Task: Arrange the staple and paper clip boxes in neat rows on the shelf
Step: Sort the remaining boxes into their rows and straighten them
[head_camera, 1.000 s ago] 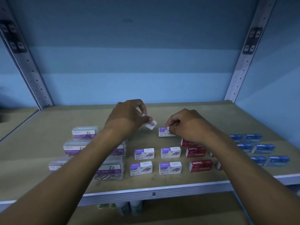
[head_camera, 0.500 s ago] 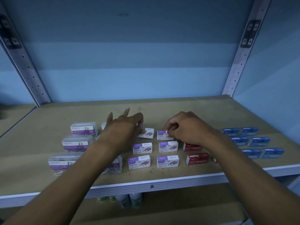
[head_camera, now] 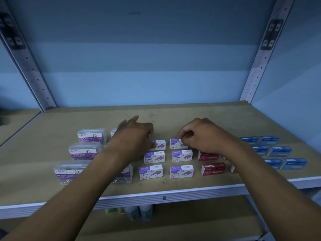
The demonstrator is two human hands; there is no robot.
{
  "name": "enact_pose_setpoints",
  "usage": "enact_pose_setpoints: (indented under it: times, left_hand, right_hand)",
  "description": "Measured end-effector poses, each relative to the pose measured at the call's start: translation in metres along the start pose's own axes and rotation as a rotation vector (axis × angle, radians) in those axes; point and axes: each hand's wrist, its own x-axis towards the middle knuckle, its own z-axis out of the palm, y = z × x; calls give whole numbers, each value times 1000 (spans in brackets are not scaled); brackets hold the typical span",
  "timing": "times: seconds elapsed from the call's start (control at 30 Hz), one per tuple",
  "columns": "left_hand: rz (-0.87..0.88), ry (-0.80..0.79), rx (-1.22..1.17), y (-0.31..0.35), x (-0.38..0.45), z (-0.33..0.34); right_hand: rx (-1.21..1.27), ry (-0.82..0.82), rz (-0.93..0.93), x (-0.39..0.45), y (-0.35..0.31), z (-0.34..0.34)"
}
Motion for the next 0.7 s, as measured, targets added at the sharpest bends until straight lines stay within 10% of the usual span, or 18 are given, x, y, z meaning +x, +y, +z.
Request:
enact_pose_setpoints:
  times: [0.7]
  left_hand:
    - [174, -73, -134, 10, 15, -2]
  right_hand:
    - [-30, -21, -72, 8, -12, 2]
